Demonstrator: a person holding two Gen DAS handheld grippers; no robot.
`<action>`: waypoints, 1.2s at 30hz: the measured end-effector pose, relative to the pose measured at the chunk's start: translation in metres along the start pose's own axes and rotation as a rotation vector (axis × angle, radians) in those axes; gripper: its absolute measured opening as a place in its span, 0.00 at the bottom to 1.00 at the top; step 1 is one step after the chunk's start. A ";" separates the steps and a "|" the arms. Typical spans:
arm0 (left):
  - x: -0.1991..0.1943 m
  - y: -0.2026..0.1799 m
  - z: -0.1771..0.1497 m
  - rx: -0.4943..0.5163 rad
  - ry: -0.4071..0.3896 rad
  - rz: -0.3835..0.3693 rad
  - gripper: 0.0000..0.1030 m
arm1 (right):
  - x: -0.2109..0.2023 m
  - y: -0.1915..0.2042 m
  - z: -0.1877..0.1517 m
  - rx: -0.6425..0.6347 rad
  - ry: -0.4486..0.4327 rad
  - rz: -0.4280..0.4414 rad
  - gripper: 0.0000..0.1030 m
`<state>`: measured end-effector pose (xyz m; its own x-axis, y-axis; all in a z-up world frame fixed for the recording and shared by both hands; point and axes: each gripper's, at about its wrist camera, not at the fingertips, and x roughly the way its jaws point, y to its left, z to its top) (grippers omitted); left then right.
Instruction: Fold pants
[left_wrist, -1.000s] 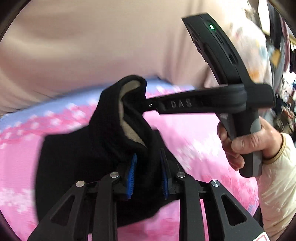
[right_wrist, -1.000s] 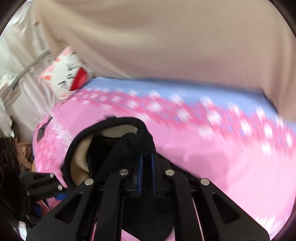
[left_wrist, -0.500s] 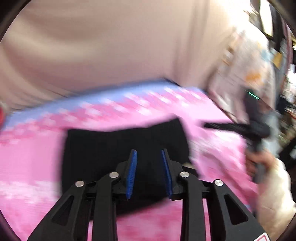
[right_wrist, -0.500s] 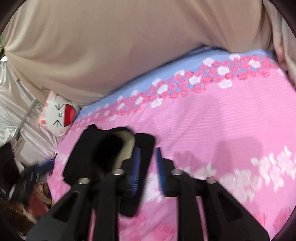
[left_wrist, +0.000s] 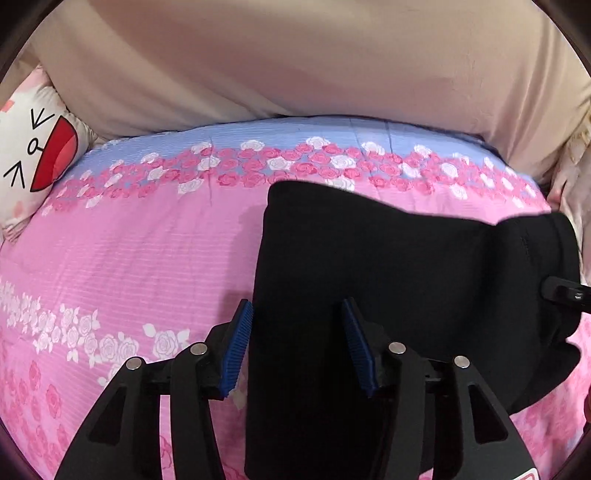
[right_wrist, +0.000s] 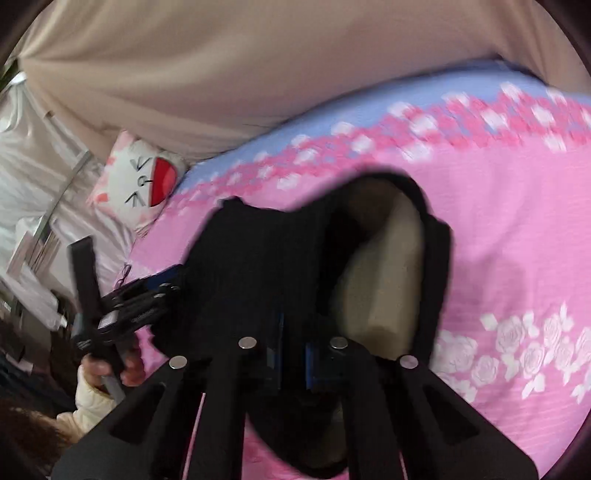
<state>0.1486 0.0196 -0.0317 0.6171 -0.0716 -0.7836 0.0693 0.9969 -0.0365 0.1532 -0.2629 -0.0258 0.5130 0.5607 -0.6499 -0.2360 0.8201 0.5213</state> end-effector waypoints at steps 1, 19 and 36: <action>-0.008 -0.001 0.004 0.007 -0.020 -0.009 0.48 | -0.015 0.014 0.005 -0.028 -0.037 0.005 0.07; -0.002 -0.016 -0.011 0.097 -0.051 0.158 0.70 | -0.007 0.028 -0.009 -0.105 -0.099 -0.329 0.17; -0.040 -0.036 -0.046 0.107 -0.030 0.036 0.65 | -0.016 0.034 -0.097 -0.077 -0.072 -0.496 0.17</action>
<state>0.0857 -0.0116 -0.0276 0.6434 -0.0387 -0.7645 0.1289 0.9899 0.0584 0.0565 -0.2330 -0.0512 0.6336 0.0944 -0.7679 -0.0080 0.9933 0.1155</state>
